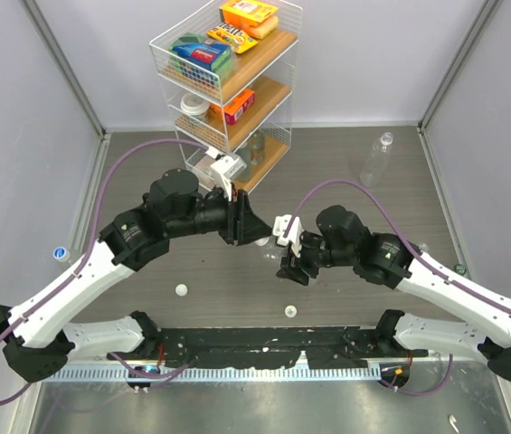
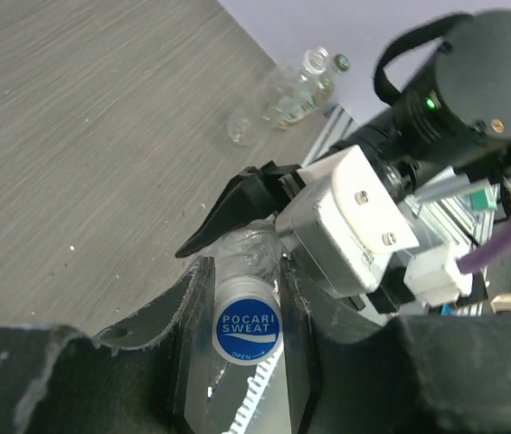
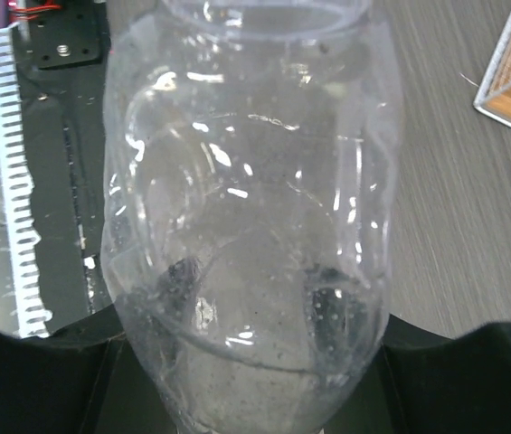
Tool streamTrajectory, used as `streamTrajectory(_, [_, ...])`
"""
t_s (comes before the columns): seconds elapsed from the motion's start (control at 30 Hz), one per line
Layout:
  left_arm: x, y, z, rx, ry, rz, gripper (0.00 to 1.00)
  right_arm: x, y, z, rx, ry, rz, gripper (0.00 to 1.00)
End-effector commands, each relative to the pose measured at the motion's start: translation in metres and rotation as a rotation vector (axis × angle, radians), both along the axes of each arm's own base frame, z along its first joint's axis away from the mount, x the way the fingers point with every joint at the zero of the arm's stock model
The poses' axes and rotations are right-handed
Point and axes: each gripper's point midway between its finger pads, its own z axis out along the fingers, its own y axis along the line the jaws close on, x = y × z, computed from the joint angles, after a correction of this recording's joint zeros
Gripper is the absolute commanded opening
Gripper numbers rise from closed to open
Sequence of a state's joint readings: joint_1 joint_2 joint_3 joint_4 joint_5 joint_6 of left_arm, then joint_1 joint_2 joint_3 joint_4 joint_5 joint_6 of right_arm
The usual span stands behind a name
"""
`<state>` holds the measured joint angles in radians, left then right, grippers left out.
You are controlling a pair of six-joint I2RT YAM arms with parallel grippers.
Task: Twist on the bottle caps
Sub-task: Screw the bottle cap onto the plastic bottle.
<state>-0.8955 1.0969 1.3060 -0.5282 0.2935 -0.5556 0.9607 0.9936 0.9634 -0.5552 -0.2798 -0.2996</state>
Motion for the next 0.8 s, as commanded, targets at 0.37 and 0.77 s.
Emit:
streamTrajectory(0.37, [-0.083, -0.017, 0.013, -0.153, -0.372, -0.652, 0.02, -0.037, 0.032, 0.070, 0.244, -0.109, 0.336, 0.01])
streamTrajectory(0.77, [-0.078, -0.013, 0.011, -0.117, -0.456, -0.644, 0.35, -0.034, 0.031, 0.075, 0.254, -0.115, 0.306, 0.01])
